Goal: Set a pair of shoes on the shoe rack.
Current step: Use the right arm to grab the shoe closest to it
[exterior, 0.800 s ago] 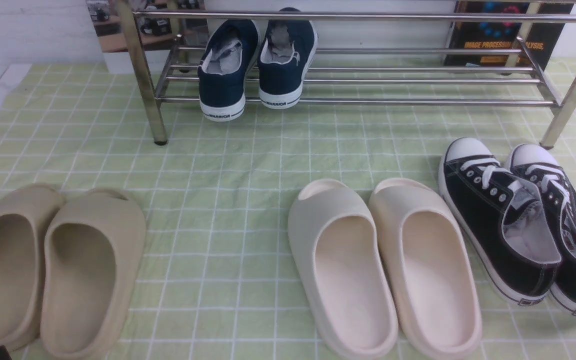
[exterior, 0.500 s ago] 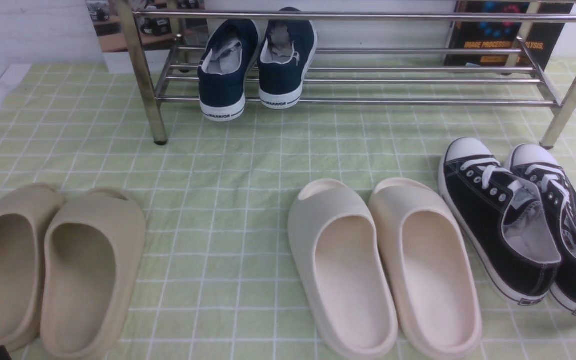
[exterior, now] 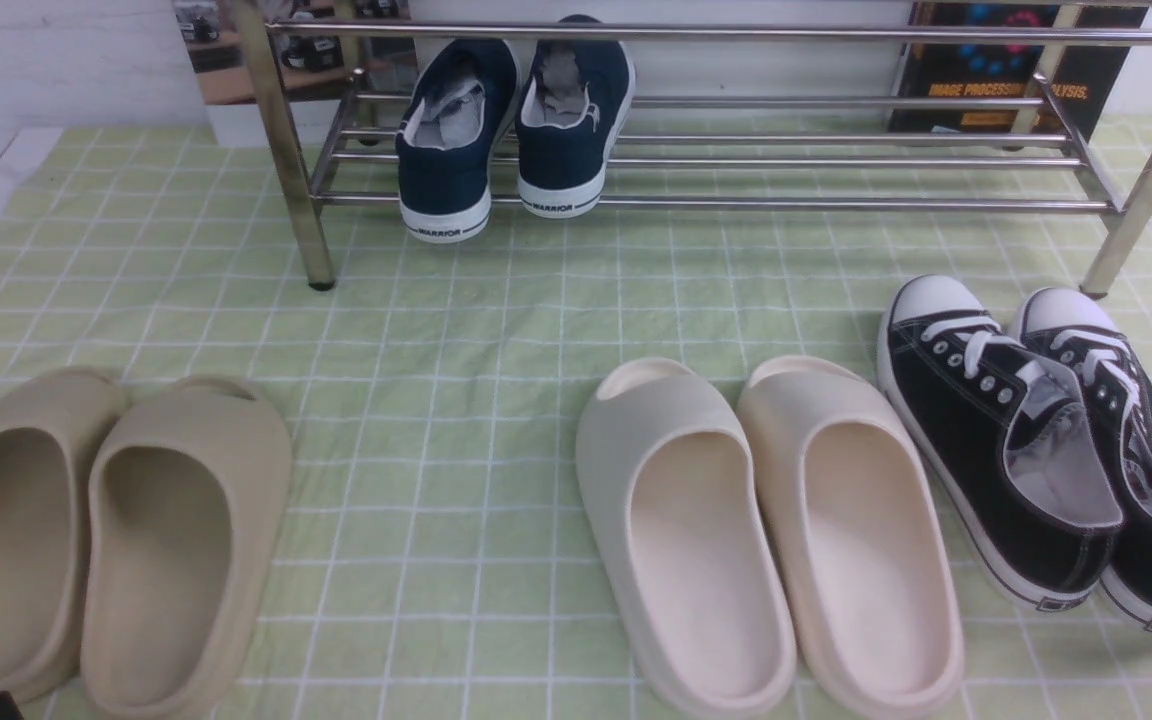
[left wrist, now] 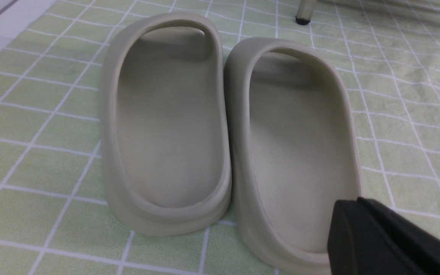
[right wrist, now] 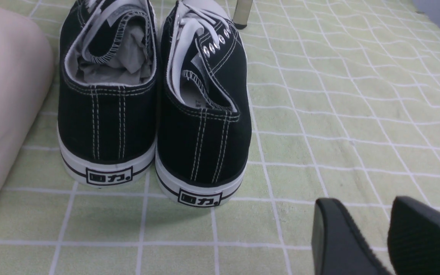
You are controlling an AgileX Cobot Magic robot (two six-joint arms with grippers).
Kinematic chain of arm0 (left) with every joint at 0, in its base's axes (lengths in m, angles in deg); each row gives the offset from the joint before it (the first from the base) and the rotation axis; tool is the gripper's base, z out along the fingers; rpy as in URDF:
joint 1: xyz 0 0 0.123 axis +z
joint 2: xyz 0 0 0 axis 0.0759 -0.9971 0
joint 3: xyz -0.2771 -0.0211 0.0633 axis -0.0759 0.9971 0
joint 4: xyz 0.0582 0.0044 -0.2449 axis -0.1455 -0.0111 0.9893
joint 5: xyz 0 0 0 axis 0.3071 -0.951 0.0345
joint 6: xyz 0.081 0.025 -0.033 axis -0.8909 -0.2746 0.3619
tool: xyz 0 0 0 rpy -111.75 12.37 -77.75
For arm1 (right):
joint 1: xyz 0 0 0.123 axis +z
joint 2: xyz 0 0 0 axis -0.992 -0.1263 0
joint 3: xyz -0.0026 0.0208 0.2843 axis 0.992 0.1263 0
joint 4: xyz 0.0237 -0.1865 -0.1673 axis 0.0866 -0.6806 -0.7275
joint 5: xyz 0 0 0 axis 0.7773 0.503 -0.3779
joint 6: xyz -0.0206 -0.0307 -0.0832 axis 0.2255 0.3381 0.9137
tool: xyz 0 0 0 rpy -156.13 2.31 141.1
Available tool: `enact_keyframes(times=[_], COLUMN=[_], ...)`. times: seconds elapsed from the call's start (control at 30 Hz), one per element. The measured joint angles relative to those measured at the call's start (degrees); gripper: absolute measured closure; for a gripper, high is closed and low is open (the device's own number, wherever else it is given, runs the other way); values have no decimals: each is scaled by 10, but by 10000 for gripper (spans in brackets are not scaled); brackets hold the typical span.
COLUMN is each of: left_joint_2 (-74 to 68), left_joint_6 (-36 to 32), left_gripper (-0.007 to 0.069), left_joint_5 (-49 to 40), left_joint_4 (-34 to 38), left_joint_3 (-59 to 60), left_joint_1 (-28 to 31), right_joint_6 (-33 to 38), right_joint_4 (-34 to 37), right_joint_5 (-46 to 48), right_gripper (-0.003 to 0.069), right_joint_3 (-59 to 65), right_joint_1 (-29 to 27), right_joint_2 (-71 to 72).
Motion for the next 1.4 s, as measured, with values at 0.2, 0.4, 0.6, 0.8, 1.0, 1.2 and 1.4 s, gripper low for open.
enact_keyframes(times=[0.2, 0.4, 0.6, 0.8, 1.0, 1.2, 1.4], left_joint_2=[0, 0, 0, 0, 0, 0, 0], left_joint_6=[0, 0, 0, 0, 0, 0, 0], left_gripper=[636, 636, 636, 636, 636, 636, 636], left_joint_5=[0, 0, 0, 0, 0, 0, 0], left_joint_4=[0, 0, 0, 0, 0, 0, 0], left_joint_3=[0, 0, 0, 0, 0, 0, 0], left_joint_1=[0, 0, 0, 0, 0, 0, 0], right_joint_6=[0, 0, 0, 0, 0, -31, -291], right_joint_4=[-6, -15, -5, 9, 10, 28, 181], right_joint_5=[0, -1, -46, -122, -142, -150, -217], right_gripper=[414, 414, 414, 414, 414, 414, 414], right_joint_3=[0, 0, 5, 5, 5, 5, 5], right_joint_1=[0, 0, 0, 0, 0, 0, 0], right_joint_2=[0, 0, 0, 0, 0, 0, 0])
